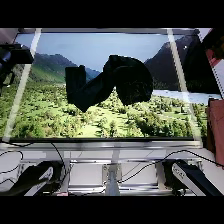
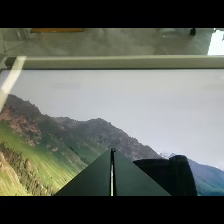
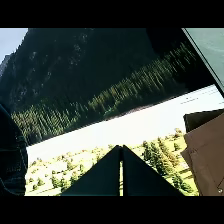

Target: Fold the clothes and pants, and hang the long-sleeved shirts on hangers.

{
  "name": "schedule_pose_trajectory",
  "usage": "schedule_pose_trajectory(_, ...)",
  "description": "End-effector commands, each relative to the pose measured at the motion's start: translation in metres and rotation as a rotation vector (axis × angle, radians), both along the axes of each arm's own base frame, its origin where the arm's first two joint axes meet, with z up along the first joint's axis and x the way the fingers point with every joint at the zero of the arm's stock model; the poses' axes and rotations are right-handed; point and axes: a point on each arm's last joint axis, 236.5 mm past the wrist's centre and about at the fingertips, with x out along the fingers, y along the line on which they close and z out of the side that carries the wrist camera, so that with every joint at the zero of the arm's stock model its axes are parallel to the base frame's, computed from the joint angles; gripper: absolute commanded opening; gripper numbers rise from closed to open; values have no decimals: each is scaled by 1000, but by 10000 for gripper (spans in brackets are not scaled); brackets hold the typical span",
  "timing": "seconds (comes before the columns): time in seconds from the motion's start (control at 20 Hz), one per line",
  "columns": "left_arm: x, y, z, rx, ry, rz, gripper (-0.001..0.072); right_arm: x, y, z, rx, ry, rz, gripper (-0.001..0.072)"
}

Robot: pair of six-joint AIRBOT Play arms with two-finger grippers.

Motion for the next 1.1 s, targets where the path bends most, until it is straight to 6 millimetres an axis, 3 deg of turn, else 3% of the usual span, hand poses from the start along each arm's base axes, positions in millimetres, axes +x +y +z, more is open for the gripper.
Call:
schedule_pose_trajectory(0.0,0,0,-1,0,1,0,16,0,0,1,0,-2,0,51)
schedule_pose_trajectory(0.5,0,0,-1,0,1,0,17,1,0,2,0,-10,3,51)
schedule_pose_trajectory(0.65,0,0,0,0,1,0,17,22,3,28,-32,-143,40,52)
schedule_pose_trajectory(0.75,0,0,0,0,1,0,17,29,9,34,-16,-183,64,51)
schedule_pose_trajectory(0.95,0,0,-1,-1,1,0,16,32,18,31,23,-187,86,51)
schedule_pose_trajectory(1.05,0,-1,-1,-1,1,-1,17,39,38,10,115,-142,132,51)
